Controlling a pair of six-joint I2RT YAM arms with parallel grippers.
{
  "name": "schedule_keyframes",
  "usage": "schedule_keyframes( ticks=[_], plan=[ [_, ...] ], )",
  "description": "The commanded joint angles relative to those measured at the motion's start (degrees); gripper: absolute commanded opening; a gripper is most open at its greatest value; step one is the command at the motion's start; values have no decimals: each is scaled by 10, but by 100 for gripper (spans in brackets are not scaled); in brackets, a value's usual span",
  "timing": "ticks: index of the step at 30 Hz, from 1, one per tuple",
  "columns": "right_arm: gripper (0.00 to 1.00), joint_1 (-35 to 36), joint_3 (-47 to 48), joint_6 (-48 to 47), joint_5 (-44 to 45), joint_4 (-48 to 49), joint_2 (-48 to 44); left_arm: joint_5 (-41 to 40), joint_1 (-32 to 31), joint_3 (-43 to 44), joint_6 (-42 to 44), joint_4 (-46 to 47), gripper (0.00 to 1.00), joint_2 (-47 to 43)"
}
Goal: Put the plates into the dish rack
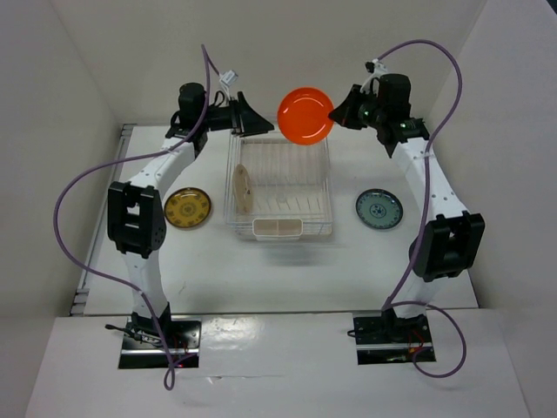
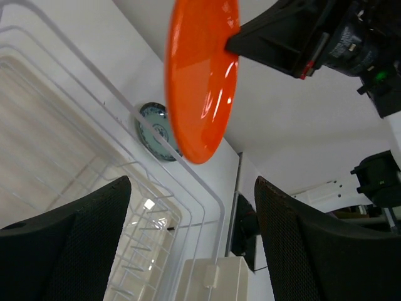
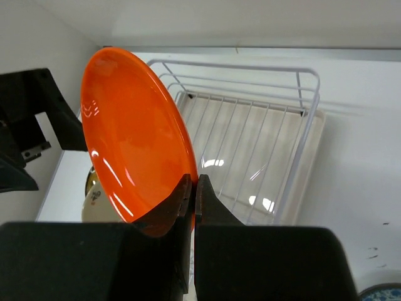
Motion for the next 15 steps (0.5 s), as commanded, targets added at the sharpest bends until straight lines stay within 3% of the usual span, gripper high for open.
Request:
schedule_keyframes(
  ticks=[1, 4, 11, 15],
  plan=[
    [0, 10, 1, 7, -21, 13, -31, 44, -3, -2, -31, 122, 86, -21],
    [0, 23, -4, 7, -21, 13, -31, 56, -3, -20, -58, 160, 82, -21],
    [0, 47, -9, 7, -33, 18, -36, 30, -8, -3, -3, 72, 82, -21],
    [0, 57, -15, 7, -38, 18, -36, 18, -14, -3, -3, 67, 68, -15]
  ],
)
